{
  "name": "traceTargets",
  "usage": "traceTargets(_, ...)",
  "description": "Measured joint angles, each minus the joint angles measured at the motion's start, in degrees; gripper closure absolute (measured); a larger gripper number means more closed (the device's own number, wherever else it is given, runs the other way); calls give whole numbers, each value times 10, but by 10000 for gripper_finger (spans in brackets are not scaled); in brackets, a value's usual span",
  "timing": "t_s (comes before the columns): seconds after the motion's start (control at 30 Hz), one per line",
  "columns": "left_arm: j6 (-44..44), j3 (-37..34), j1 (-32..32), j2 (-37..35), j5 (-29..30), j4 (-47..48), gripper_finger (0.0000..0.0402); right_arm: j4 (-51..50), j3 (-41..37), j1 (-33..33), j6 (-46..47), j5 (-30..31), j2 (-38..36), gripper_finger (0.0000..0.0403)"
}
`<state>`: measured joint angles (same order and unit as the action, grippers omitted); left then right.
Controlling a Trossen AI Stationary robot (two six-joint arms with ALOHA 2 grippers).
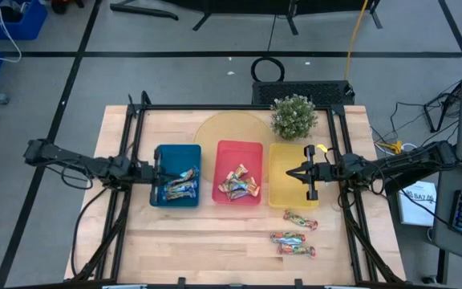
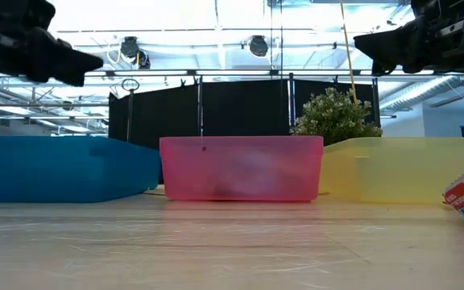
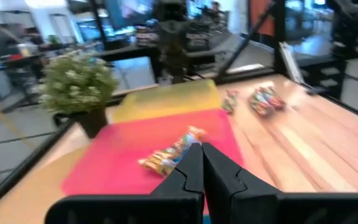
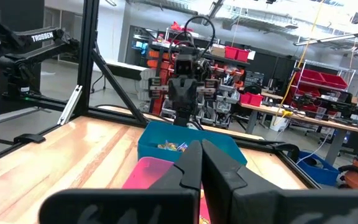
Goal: Pick and place Granola Bars by type
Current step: Put the red granola bar into the yellow bin
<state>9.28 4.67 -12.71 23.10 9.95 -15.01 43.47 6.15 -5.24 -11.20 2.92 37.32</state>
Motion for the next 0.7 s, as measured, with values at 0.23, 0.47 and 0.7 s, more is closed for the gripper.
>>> traceTargets(0.23,44,7,0,-33,-6,27,399,-1,0,0,22,0,0,403)
traceTargets(0.47,53,-16,0,-99,6,65,399,-8,0,0,22,0,0,403)
traceTargets(0.7,45,-41,47,-127,-53,120,398,-18,0,0,30,1,0,403)
